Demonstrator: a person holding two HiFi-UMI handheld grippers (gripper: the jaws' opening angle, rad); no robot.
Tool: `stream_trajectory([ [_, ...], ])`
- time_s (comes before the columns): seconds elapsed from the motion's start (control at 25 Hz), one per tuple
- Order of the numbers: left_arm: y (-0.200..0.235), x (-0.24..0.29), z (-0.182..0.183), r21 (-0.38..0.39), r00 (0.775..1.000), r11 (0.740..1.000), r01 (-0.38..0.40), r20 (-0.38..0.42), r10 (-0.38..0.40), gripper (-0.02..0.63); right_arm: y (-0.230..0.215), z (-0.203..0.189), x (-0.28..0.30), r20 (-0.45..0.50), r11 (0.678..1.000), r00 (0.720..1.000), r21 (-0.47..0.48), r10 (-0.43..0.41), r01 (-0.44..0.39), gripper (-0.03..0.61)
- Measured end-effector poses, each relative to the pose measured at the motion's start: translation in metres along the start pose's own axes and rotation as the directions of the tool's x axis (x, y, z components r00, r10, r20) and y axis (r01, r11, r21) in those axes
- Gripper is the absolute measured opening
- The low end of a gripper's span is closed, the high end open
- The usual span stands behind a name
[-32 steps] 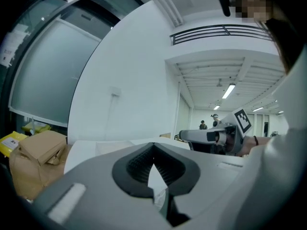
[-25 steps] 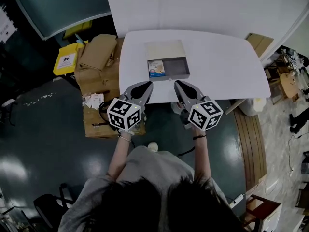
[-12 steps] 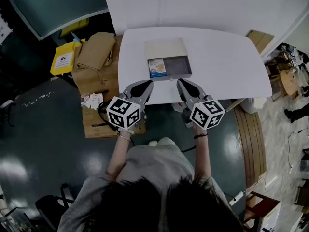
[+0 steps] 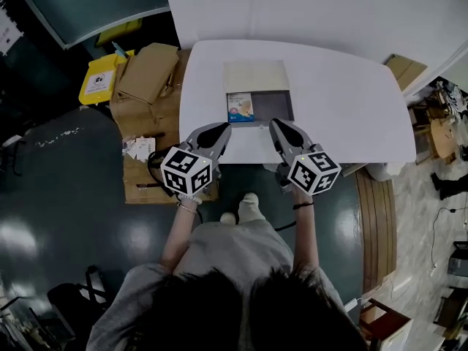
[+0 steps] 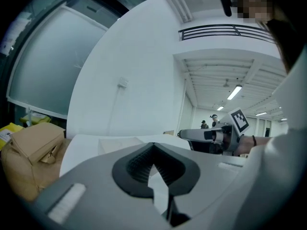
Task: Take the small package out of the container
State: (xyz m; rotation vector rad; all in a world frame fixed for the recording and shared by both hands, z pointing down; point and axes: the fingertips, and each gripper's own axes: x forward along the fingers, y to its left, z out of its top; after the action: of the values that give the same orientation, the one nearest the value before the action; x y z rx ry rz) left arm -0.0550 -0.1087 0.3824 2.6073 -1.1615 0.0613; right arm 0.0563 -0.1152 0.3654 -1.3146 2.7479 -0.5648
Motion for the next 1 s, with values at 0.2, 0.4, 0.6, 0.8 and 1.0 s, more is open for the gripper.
stream_trajectory([
  [0.2, 0.013, 0.02, 0.005, -0.019, 0.999, 0.999, -0.039, 0.003, 0.039, -0.011, -0.019, 0.007, 0.022, -0.034, 0.999, 0.999, 0.004, 0.038, -0.038, 0.014],
  [0.4, 0.023, 0.039, 0.006, -0.035, 0.997, 0.997, -0.073, 0.004, 0.074, -0.011, -0.031, 0.006, 0.041, -0.089, 0.993, 0.989, 0.02, 0.118, -0.117, 0.014],
  [0.6, 0.035, 0.058, 0.005, -0.047, 0.994, 0.993, -0.111, 0.006, 0.112, -0.011, -0.045, 0.002, 0.055, -0.131, 0.986, 0.977, 0.024, 0.167, -0.165, 0.014],
  [0.8, 0.046, 0.076, 0.002, -0.058, 0.99, 0.988, -0.144, 0.002, 0.144, -0.011, -0.066, 0.001, 0.069, -0.155, 0.983, 0.97, 0.029, 0.185, -0.183, 0.014],
  [1.0, 0.055, 0.086, -0.001, -0.064, 0.985, 0.983, -0.172, -0.009, 0.172, -0.011, -0.078, 0.0, 0.084, -0.176, 0.978, 0.962, 0.035, 0.208, -0.205, 0.014],
])
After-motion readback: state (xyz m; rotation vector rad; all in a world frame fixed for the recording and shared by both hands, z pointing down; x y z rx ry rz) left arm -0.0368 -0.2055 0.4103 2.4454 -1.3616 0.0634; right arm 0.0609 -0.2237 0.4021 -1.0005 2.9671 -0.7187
